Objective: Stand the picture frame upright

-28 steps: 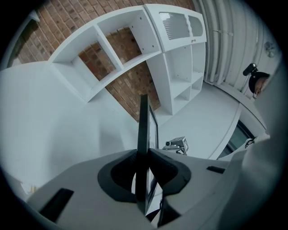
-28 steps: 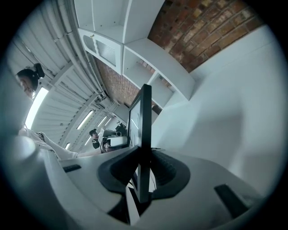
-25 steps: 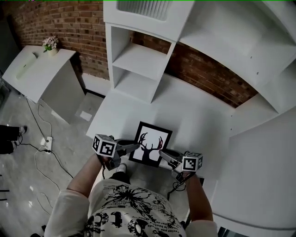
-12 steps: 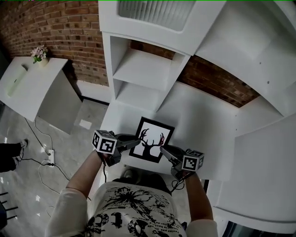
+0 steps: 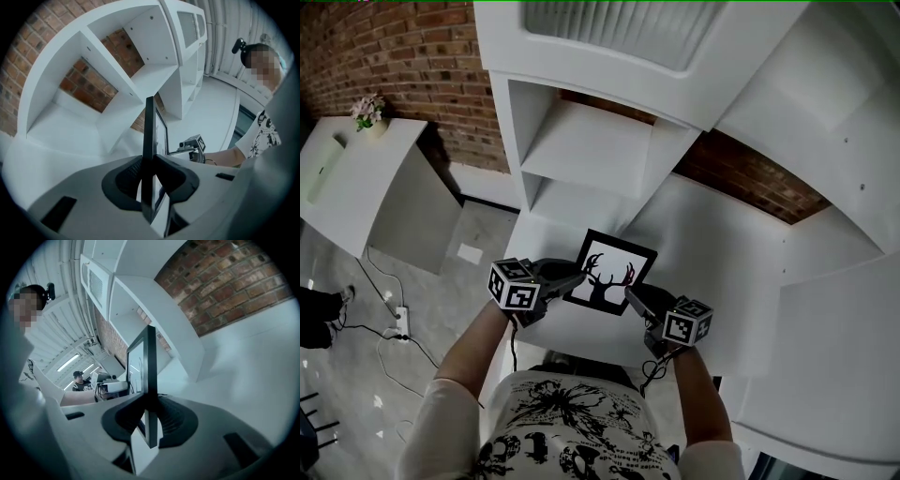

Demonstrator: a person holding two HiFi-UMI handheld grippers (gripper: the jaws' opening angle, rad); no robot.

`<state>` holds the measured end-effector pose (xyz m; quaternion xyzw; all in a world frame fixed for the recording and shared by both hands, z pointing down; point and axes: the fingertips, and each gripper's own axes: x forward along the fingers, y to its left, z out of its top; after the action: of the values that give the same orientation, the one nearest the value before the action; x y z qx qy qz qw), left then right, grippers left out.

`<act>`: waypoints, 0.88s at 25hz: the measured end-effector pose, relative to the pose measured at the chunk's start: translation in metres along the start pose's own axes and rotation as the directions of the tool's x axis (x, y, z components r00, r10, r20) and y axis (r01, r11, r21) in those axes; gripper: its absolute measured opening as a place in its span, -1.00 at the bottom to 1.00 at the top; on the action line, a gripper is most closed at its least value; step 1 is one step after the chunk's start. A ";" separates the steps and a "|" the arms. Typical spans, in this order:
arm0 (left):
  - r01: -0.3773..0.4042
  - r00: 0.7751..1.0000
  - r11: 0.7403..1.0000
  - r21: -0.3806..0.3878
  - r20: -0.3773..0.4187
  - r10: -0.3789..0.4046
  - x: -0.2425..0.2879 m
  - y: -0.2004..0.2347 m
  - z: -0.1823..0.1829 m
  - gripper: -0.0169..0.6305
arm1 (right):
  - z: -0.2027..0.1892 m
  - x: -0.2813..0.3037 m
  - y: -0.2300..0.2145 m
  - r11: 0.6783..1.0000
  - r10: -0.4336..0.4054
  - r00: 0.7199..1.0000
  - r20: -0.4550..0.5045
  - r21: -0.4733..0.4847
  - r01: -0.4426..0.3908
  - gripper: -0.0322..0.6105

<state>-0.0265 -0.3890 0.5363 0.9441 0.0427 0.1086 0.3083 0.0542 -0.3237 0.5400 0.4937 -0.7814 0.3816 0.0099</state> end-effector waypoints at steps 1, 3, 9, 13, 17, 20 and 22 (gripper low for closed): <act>-0.009 1.000 1.000 0.029 0.004 0.008 0.003 0.005 0.003 -0.66 | 0.003 0.003 -0.006 1.000 -0.011 1.000 -0.006 -0.018 0.011 -0.62; -0.021 1.000 0.996 0.087 0.014 0.020 0.007 0.014 0.012 -0.65 | 0.010 0.009 -0.017 0.998 -0.026 1.000 -0.011 -0.053 0.026 -0.62; -0.057 0.998 0.986 0.158 0.022 0.054 0.022 0.042 0.023 -0.65 | 0.034 0.024 -0.041 0.986 -0.076 0.997 -0.006 -0.150 0.075 -0.62; -0.093 0.996 0.976 0.196 0.015 0.092 0.028 0.060 0.028 -0.64 | 0.047 0.035 -0.053 0.973 -0.108 0.994 -0.019 -0.209 0.102 -0.62; -0.129 0.992 0.961 0.243 0.015 0.129 0.031 0.072 0.034 -0.63 | 0.055 0.043 -0.063 0.959 -0.137 0.990 -0.021 -0.252 0.127 -0.62; -0.148 0.988 0.945 0.291 -0.002 0.155 0.039 0.080 0.032 -0.62 | 0.055 0.045 -0.075 0.944 -0.164 0.986 -0.016 -0.292 0.153 -0.62; -0.146 0.987 0.940 0.308 -0.019 0.160 0.044 0.086 0.029 -0.62 | 0.054 0.047 -0.083 0.933 -0.188 0.982 -0.017 -0.316 0.173 -0.62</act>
<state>0.0240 -0.4687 0.5722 0.9782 -0.0077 0.1450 0.1483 0.1138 -0.4110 0.5688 0.5464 -0.7828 0.2618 0.1415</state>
